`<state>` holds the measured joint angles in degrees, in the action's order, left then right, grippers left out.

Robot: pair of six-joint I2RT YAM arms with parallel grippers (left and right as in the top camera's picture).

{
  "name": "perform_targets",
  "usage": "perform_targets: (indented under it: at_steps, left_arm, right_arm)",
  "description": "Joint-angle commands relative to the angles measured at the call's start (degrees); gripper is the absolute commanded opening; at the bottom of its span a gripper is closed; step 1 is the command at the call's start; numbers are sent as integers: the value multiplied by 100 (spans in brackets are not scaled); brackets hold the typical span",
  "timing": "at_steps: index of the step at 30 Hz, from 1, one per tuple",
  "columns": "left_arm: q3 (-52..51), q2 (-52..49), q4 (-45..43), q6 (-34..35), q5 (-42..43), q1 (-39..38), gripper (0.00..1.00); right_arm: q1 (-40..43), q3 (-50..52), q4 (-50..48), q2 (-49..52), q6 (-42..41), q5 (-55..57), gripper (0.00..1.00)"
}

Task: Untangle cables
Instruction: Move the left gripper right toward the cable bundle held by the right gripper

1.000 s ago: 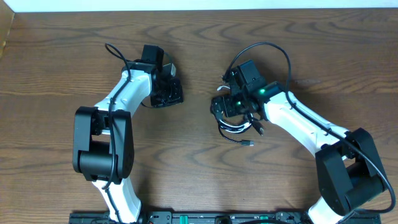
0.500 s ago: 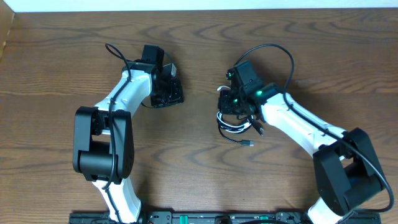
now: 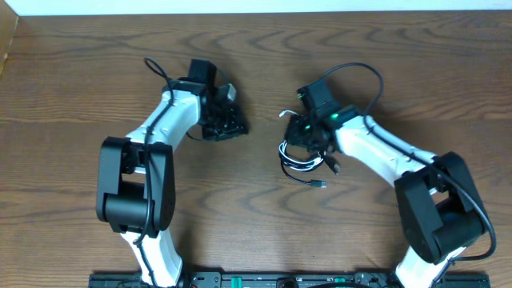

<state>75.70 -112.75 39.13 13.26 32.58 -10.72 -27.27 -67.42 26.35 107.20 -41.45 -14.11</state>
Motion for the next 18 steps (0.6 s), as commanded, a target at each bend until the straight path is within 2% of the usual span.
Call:
perform_targets:
  at_steps: [1,4,8,10,18]
  left_arm:
    - [103,66,122,48,387,-273,32]
    - [85,66,149,317,363,-568,31]
    - [31,66,153,1121,-667,-984,34]
    - [2,66,146,1307,-787,-1104,37]
    - [-173,61,-140,1580,-994,-1681,40]
  right_arm:
    - [262,37,175,33,57,-503,39]
    - [369,42,365,50,-37,-269,39]
    - [372,46,365,98,-420,57,39]
    - [363,46,317,131,-535,122,39]
    - [361,46,-105,601,-1001,413,38]
